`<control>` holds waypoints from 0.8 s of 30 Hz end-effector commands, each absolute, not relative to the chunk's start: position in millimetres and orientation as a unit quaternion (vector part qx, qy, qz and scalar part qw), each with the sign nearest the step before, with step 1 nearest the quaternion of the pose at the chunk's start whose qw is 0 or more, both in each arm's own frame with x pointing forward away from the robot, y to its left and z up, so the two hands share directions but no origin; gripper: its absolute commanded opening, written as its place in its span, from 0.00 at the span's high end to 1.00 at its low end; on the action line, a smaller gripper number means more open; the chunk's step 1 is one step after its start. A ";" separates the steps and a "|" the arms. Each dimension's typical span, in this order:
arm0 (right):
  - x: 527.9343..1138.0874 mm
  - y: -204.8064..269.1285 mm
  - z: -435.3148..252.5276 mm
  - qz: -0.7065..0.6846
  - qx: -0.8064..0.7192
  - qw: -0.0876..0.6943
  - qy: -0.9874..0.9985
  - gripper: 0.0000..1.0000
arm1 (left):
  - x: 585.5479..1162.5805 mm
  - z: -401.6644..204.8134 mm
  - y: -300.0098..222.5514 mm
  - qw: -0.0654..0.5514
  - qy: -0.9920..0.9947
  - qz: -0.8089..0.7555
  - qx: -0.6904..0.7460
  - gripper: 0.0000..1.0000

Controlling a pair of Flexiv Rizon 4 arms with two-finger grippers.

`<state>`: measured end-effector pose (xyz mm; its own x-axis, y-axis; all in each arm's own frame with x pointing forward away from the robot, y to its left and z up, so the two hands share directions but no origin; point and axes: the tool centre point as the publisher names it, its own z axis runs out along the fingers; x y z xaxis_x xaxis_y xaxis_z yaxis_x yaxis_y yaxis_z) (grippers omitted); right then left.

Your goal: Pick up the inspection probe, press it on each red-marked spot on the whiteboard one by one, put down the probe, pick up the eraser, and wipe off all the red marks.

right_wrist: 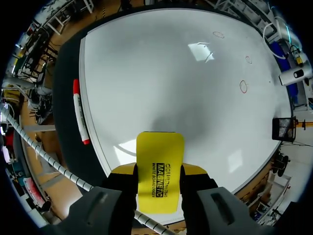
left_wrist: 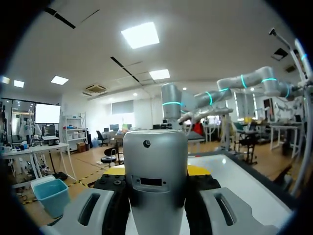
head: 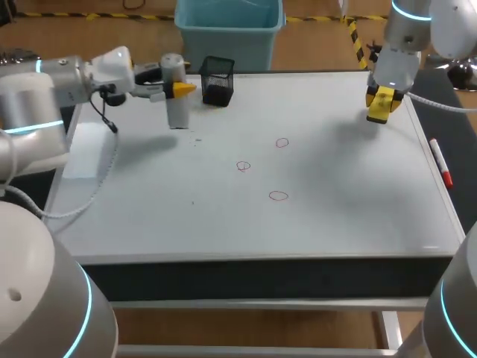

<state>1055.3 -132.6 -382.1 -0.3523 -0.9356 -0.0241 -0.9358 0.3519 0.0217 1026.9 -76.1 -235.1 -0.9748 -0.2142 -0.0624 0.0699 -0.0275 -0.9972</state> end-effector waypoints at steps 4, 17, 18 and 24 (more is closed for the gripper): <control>1055.2 -133.2 -380.8 0.014 -0.570 0.003 0.822 1.00 | 1038.3 -228.8 -44.0 0.108 0.702 -0.701 -0.063 1.00; 1055.2 -133.2 -380.8 0.014 -0.570 0.003 0.822 1.00 | 1050.0 -244.7 -19.9 0.120 0.694 -0.705 -0.081 1.00; 1055.2 -133.2 -380.8 0.014 -0.570 0.003 0.822 1.00 | 1050.1 -245.4 -18.9 0.120 0.692 -0.707 -0.083 1.00; 1055.2 -133.2 -380.8 0.014 -0.570 0.003 0.822 1.00 | 1051.8 -245.7 -9.0 0.123 0.689 -0.709 -0.087 1.00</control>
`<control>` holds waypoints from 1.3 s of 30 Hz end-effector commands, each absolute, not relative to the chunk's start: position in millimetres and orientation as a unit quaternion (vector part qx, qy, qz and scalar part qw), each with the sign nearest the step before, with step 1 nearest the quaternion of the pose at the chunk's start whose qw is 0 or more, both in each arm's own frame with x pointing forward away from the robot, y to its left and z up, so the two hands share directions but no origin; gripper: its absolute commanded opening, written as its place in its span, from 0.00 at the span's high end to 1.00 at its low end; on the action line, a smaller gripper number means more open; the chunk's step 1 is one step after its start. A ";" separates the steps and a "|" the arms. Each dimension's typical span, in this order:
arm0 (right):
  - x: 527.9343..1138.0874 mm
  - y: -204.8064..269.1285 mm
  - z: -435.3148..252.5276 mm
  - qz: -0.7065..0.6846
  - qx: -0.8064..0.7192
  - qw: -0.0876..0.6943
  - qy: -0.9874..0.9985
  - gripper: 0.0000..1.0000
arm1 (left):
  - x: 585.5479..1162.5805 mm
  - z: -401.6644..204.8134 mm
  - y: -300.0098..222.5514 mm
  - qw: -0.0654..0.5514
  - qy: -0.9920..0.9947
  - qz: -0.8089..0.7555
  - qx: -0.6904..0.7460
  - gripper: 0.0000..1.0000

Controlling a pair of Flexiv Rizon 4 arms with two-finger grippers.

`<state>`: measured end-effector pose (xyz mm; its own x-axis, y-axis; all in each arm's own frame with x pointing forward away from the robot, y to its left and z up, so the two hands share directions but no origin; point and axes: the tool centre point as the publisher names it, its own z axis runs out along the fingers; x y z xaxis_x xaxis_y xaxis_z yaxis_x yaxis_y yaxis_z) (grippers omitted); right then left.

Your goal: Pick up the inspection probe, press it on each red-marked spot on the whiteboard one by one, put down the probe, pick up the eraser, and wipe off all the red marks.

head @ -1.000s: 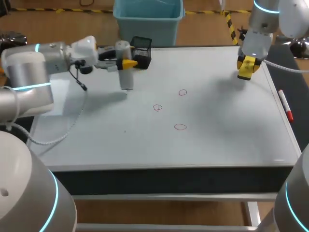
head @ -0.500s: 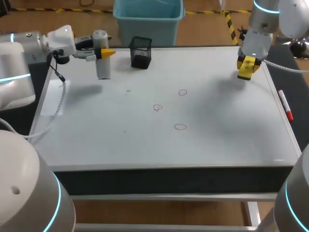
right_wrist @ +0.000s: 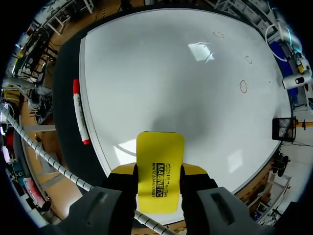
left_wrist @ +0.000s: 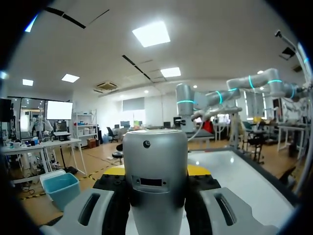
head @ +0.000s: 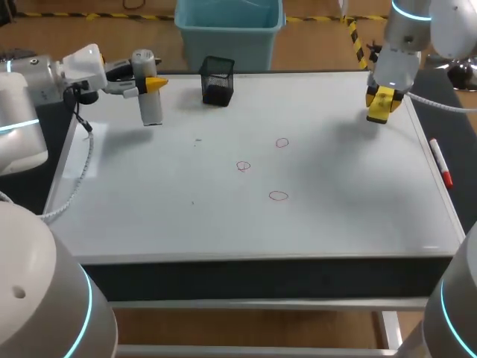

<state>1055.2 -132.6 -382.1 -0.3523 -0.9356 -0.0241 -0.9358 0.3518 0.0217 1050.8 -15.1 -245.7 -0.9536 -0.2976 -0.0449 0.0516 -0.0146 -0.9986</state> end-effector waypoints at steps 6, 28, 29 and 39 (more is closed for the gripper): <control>1055.2 -133.2 -380.8 0.014 -0.570 0.003 0.822 1.00 | 1051.2 -243.1 -4.8 0.124 0.689 -0.709 -0.086 1.00; 1040.4 -88.2 -370.2 -0.001 -0.600 0.016 0.800 1.00 | 1051.2 -243.1 -4.8 0.124 0.689 -0.709 -0.086 1.00; 1036.9 -80.6 -368.4 0.000 -0.605 0.020 0.796 1.00 | 1051.2 -243.1 -4.8 0.124 0.689 -0.709 -0.086 1.00; 993.0 -9.2 -367.0 0.021 -0.689 0.059 0.722 1.00 | 1051.2 -243.1 -4.8 0.124 0.689 -0.709 -0.086 1.00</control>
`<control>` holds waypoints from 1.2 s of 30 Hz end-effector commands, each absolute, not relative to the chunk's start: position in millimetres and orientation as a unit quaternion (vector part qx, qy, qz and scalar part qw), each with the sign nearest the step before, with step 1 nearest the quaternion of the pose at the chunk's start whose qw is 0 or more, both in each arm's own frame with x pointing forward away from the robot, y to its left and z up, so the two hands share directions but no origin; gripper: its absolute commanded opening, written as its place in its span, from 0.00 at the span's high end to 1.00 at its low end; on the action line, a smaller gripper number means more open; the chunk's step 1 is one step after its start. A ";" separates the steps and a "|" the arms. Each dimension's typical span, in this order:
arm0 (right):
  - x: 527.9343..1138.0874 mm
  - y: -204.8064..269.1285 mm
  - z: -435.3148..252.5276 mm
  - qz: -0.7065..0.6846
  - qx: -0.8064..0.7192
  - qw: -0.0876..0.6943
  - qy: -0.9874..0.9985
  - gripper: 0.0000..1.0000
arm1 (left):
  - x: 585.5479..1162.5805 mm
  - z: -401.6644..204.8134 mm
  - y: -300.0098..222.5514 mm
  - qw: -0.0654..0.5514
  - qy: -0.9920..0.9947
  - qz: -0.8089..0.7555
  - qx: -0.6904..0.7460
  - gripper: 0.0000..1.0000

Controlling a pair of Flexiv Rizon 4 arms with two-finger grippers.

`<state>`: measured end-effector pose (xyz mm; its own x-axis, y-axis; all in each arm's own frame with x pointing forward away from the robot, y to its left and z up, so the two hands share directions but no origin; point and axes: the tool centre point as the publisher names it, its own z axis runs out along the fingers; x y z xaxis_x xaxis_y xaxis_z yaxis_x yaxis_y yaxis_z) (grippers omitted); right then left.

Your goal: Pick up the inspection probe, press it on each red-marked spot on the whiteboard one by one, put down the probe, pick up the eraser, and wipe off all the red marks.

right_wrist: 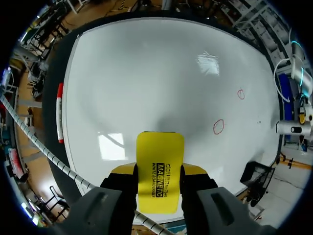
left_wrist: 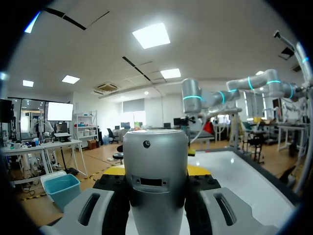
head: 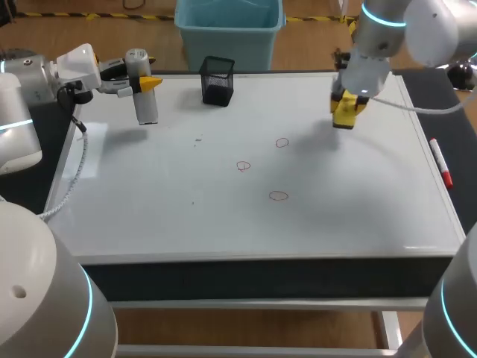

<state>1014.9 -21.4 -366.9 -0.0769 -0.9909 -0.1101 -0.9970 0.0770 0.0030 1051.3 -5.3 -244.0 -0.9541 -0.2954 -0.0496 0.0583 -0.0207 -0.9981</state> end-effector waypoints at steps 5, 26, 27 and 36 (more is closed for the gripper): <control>967.3 31.8 -362.7 0.027 -0.719 0.070 0.691 1.00 | 1051.2 -243.1 -4.8 0.124 0.689 -0.709 -0.086 1.00; 912.3 203.1 -388.9 0.021 -0.751 0.017 0.660 1.00 | 1051.2 -243.1 -4.8 0.124 0.689 -0.709 -0.086 1.00; 912.8 206.5 -389.6 0.018 -0.751 0.017 0.660 1.00 | 1051.2 -243.1 -4.8 0.124 0.689 -0.709 -0.086 1.00; 909.9 228.9 -392.3 0.026 -0.747 0.018 0.664 1.00 | 1051.2 -243.1 -4.8 0.124 0.689 -0.709 -0.086 1.00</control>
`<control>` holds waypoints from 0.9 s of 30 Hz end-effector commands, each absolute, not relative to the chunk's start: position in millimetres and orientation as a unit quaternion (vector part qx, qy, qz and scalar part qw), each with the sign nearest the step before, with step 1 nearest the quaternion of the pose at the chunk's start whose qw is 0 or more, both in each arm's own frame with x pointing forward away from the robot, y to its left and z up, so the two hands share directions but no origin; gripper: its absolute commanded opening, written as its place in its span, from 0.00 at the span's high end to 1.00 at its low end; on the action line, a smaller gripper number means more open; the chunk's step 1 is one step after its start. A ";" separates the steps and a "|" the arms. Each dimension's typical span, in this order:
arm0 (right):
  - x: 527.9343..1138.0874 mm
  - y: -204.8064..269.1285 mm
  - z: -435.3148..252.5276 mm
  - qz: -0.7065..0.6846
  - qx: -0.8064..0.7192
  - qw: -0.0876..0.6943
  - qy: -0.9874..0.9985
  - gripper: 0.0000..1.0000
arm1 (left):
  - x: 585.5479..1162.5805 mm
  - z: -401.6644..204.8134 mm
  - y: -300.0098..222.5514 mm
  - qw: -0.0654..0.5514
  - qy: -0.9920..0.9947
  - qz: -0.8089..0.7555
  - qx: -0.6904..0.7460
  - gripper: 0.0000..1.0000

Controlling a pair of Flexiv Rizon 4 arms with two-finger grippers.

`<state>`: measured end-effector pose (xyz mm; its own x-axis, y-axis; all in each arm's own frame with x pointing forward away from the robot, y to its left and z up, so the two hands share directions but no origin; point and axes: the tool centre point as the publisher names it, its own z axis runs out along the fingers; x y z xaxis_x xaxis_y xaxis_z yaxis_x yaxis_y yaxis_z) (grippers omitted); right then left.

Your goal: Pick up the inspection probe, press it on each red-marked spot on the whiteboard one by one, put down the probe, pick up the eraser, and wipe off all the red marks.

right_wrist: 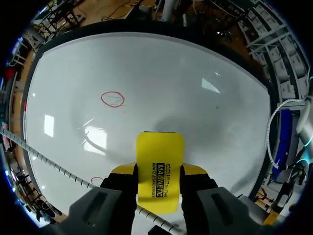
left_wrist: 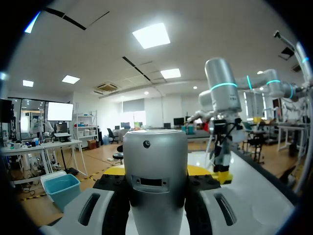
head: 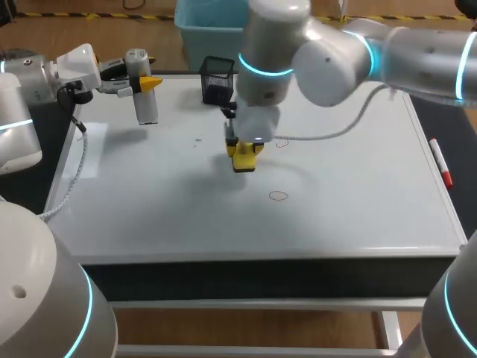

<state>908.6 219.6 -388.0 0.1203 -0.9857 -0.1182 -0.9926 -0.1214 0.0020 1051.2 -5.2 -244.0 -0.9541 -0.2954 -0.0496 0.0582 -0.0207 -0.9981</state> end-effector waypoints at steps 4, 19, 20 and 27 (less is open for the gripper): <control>905.1 233.4 -398.1 0.030 -0.745 0.013 0.667 1.00 | 1051.2 -243.1 -4.8 0.124 0.689 -0.709 -0.086 1.00; 901.5 234.2 -414.8 0.020 -0.747 0.000 0.664 1.00 | 1051.2 -243.1 -4.8 0.124 0.689 -0.709 -0.086 1.00; 901.4 233.7 -415.4 0.020 -0.747 0.000 0.664 1.00 | 1051.2 -243.1 -4.8 0.124 0.689 -0.709 -0.086 1.00; 901.2 230.3 -422.5 0.029 -0.749 -0.003 0.662 1.00 | 1051.2 -243.1 -4.8 0.124 0.689 -0.709 -0.086 1.00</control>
<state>898.7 231.7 -420.6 0.1196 -0.9921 -0.0375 -0.9919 -0.1211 0.0392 1051.2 -5.2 -244.0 -0.9541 -0.2955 -0.0496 0.0582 -0.0206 -0.9981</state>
